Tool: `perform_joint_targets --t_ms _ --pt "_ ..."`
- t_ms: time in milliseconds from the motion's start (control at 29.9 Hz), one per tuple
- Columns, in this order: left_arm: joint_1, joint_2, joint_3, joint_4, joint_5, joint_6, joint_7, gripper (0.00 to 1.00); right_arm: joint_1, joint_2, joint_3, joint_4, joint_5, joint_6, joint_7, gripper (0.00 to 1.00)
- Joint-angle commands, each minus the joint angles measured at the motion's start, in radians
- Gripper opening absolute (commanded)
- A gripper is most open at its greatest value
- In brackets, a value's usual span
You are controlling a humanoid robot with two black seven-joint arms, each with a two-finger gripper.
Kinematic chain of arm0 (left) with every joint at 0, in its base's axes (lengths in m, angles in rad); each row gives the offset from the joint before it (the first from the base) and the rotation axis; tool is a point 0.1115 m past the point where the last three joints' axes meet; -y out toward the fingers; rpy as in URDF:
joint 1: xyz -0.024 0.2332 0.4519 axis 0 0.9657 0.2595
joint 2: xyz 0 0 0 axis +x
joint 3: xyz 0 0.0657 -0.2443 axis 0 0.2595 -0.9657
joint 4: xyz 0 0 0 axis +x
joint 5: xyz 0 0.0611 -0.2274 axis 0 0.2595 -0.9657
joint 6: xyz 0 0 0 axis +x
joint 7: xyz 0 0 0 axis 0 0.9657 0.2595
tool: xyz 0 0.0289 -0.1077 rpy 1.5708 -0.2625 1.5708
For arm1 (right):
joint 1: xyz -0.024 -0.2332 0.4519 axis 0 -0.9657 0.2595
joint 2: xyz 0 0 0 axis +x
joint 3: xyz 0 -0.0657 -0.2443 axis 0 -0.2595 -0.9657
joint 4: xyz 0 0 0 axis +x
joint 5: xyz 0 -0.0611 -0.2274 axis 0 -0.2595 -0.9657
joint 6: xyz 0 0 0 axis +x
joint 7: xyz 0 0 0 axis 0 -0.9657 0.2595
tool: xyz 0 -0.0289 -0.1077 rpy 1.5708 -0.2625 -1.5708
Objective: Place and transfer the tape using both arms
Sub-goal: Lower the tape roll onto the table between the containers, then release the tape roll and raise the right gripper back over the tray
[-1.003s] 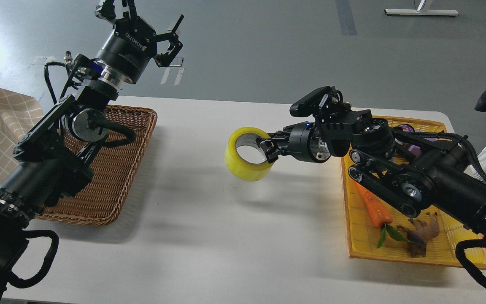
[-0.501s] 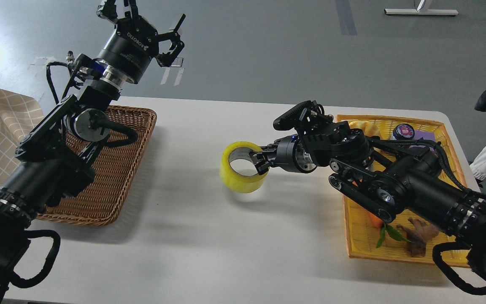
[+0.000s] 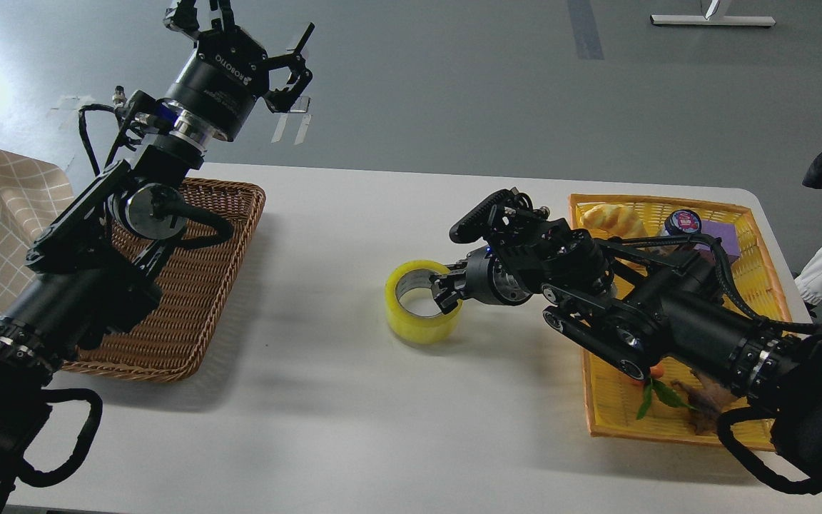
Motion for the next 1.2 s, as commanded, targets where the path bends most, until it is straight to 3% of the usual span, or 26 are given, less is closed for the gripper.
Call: perform_joint_targets --t_ms 0,334,368,401,434,501,568,936,1170 --pt "0.0 0.0 0.0 0.0 0.001 0.0 0.0 0.98 0.002 0.0 -0.008 -0.005 0.0 0.0 -0.001 0.0" --pt "0.0 0.0 0.0 0.0 0.0 0.0 0.0 0.98 0.002 0.0 -0.006 -0.017 0.005 0.0 0.0 0.03" --pt "0.0 0.0 0.0 0.0 0.001 0.0 0.0 0.98 0.002 0.0 0.002 -0.017 0.008 0.0 -0.001 0.51" --pt "0.0 0.0 0.0 0.0 0.0 0.0 0.0 0.98 0.002 0.0 0.002 -0.017 0.009 0.0 -0.001 0.72" --pt "0.001 0.0 0.0 0.0 0.001 0.0 0.0 0.98 0.002 0.0 0.006 -0.017 0.015 0.0 -0.001 0.8" --pt "0.0 0.0 0.0 0.0 0.0 0.0 0.0 0.98 0.002 0.0 0.006 -0.017 0.018 0.0 0.0 0.82" --pt "0.0 0.0 0.0 0.0 0.0 0.0 0.0 0.98 0.002 0.0 0.008 -0.016 0.02 0.0 0.0 0.96" --pt "0.001 0.002 0.0 0.0 0.001 0.0 0.0 0.98 0.028 -0.008 0.063 0.049 0.112 0.0 0.003 1.0" --pt "0.001 0.006 0.001 0.0 0.001 0.0 0.0 0.98 0.051 -0.179 0.084 0.207 0.218 0.0 0.0 1.0"
